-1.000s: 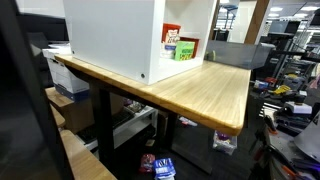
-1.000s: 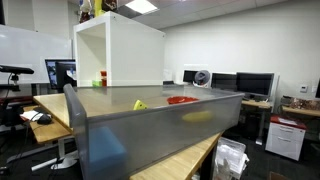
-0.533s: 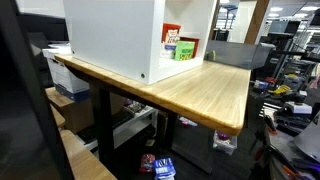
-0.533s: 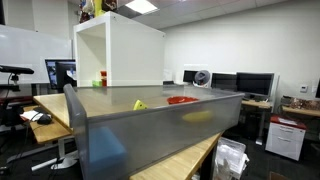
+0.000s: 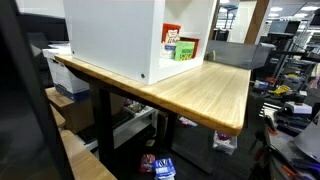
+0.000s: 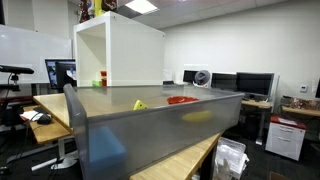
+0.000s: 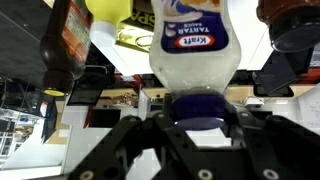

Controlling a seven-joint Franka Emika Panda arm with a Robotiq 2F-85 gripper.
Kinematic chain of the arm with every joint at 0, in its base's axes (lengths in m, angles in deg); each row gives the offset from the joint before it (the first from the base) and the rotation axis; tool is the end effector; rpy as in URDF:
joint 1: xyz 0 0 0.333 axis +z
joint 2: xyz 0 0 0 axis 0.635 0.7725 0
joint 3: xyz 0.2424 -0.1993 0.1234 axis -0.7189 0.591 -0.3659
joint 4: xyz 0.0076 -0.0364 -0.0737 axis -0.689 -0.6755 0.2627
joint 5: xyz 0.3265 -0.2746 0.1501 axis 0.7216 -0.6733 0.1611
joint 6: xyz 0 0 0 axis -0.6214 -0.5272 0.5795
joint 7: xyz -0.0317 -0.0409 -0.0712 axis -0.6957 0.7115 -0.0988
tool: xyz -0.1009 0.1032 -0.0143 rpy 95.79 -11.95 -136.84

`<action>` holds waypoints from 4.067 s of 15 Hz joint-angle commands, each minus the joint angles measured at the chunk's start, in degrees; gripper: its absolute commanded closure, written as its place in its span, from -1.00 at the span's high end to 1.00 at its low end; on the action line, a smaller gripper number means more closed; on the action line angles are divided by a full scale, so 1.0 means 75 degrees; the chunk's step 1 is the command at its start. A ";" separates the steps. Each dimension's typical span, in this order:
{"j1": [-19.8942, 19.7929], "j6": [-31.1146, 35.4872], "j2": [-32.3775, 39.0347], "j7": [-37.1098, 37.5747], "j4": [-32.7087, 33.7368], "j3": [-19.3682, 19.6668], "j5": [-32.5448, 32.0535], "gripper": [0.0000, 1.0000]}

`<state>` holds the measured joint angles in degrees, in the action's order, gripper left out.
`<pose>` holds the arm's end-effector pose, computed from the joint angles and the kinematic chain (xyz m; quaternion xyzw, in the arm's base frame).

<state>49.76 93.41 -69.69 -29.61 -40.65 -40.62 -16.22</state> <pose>0.4725 0.2253 0.9691 0.8974 -0.1208 0.4186 0.0701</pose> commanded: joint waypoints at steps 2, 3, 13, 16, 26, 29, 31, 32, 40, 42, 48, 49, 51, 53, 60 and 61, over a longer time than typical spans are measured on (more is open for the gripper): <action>0.0528 -0.0207 0.0453 -0.0395 0.0771 0.0325 -0.0259 -0.61; 0.0290 -0.0150 0.0411 -0.0393 0.0691 0.0133 -0.0182 -0.61; 0.0354 -0.0383 0.0551 -0.0340 0.0898 0.0141 -0.0266 -0.61; 0.0359 -0.0346 0.0582 -0.0312 0.0930 0.0138 -0.0279 -0.61; 0.0466 -0.0632 0.0628 -0.0224 0.1053 0.0162 -0.0424 -0.61; 0.0983 -0.0943 0.0779 -0.0259 0.1366 0.0538 -0.0532 -0.61; 0.0815 -0.1041 0.0728 -0.0233 0.1316 0.0337 -0.0517 -0.61; 0.0843 -0.1118 0.0745 -0.0230 0.1361 0.0336 -0.0511 -0.61; 0.0984 -0.1120 0.0871 -0.0126 0.1590 0.0392 -0.0617 -0.61; 0.0987 -0.1130 0.0894 -0.0124 0.1614 0.0394 -0.0656 -0.61; 0.0555 -0.0525 0.1128 -0.0121 0.1171 0.0711 -0.0302 -0.61; 0.0532 -0.0459 0.1202 -0.0106 0.1174 0.0741 -0.0300 -0.61; 0.0491 -0.0151 0.1282 -0.0092 0.1177 0.0808 -0.0305 -0.61; 0.0459 0.0006 0.1318 -0.0091 0.1172 0.0843 -0.0267 -0.61; 0.0492 0.0050 0.1102 0.0122 0.1052 0.0849 -0.0182 -0.61; 0.0503 0.0090 0.1047 0.0179 0.1018 0.0851 -0.0219 -0.61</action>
<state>53.87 92.77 -59.65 -29.82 -31.07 -34.15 -18.61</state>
